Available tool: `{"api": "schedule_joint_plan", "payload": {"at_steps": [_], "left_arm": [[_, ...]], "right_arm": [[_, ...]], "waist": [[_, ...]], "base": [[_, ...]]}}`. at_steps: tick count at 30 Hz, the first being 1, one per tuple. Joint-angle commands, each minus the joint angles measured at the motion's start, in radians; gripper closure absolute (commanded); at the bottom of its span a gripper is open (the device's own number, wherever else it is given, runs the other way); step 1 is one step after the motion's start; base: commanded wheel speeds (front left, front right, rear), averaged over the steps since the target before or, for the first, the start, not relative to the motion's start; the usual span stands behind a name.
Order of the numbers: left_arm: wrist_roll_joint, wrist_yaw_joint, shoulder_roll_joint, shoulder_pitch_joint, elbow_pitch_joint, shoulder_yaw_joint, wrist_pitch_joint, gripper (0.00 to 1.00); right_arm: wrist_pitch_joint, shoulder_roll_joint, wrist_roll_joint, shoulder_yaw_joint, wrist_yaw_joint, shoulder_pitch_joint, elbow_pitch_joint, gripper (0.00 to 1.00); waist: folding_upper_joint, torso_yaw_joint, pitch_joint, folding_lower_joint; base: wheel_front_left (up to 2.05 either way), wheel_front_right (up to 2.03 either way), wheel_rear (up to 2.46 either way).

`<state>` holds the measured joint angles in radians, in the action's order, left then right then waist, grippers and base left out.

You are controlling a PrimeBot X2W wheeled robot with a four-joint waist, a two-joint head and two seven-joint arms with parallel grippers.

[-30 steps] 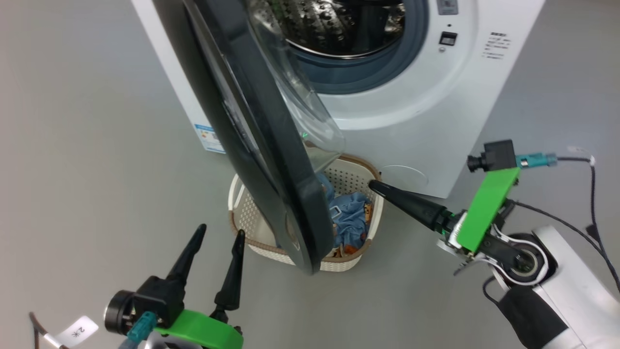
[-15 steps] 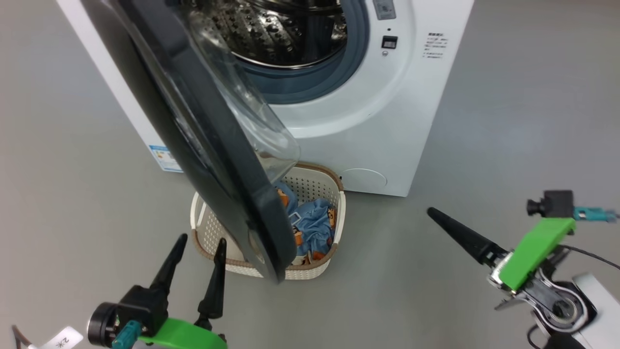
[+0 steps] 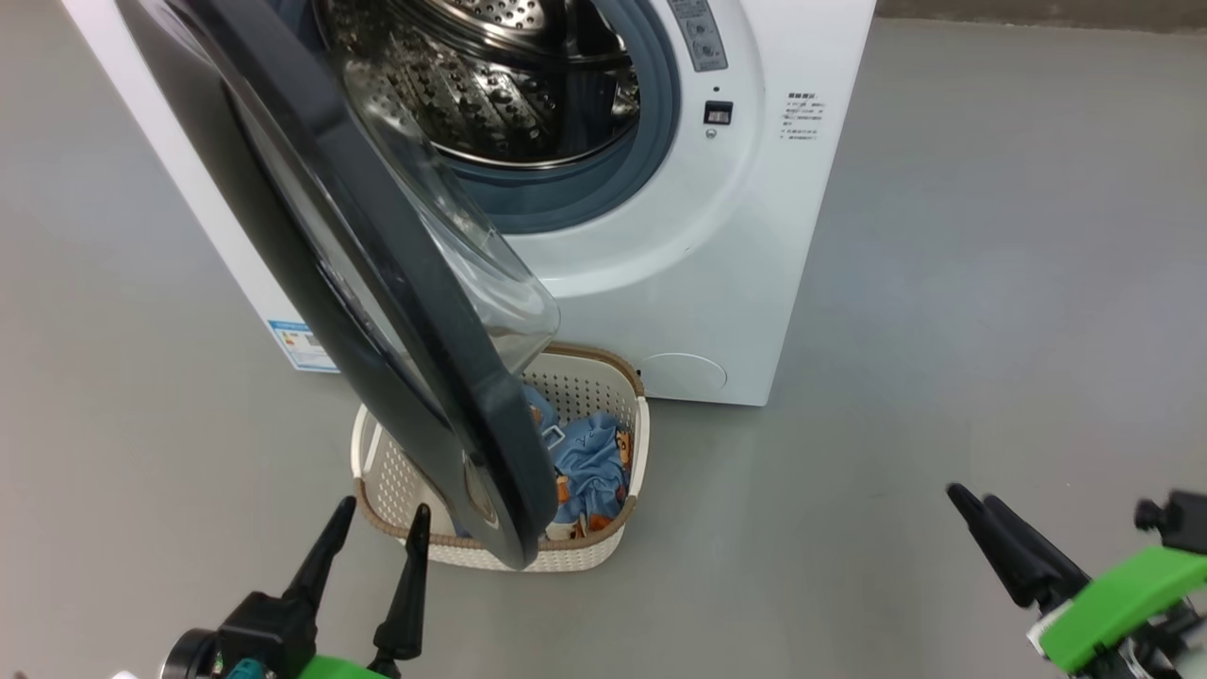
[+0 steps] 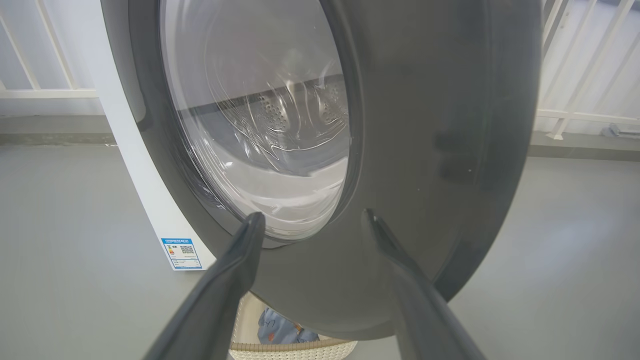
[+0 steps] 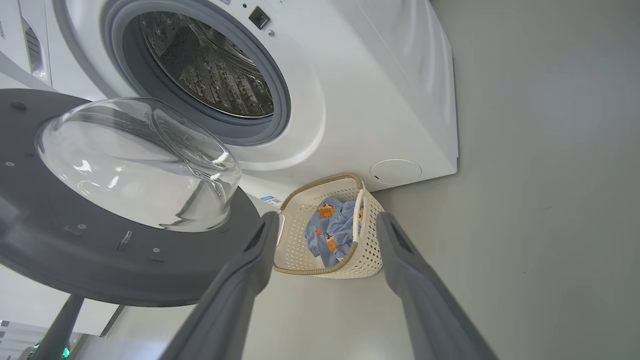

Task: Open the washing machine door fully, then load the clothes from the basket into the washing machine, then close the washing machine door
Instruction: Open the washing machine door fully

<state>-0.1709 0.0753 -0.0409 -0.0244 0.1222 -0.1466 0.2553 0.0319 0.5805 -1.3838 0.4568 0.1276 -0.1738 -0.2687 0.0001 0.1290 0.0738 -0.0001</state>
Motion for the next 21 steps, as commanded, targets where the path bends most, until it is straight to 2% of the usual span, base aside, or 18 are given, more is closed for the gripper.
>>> {"api": "schedule_joint_plan", "payload": {"at_steps": [1,7,11,16,21], "left_arm": [[0.011,0.0,-0.009,-0.011,-0.025,0.038,0.006,0.0],[0.011,0.001,-0.009,0.008,-0.027,0.049,0.006,0.0],[0.011,0.002,-0.009,0.017,-0.028,0.053,0.006,0.0],[0.01,-0.003,-0.009,0.021,-0.033,0.057,0.006,0.0],[0.01,-0.003,-0.009,0.021,-0.033,0.059,0.006,0.0]], "right_arm": [[0.044,0.042,0.007,0.021,0.003,0.027,0.012,0.0],[0.195,0.095,0.051,0.079,0.003,0.073,-0.015,0.0],[0.228,0.103,0.154,0.083,0.003,0.08,-0.055,0.0],[0.229,0.021,0.373,-0.101,0.003,0.114,-0.059,0.0],[0.23,-0.069,0.586,-0.269,0.003,0.174,-0.011,0.0]], "waist": [[-0.0001,-0.001,-0.006,0.0001],[-0.0001,-0.012,-0.015,0.0001],[-0.0001,-0.021,-0.019,0.0001],[-0.0001,-0.03,-0.019,0.0001],[-0.0001,-0.028,-0.021,0.0001]], "base": [[0.0,0.0,0.0],[0.0,0.0,0.0],[0.0,0.0,0.0],[0.0,0.0,0.0],[0.0,0.0,0.0]]}}
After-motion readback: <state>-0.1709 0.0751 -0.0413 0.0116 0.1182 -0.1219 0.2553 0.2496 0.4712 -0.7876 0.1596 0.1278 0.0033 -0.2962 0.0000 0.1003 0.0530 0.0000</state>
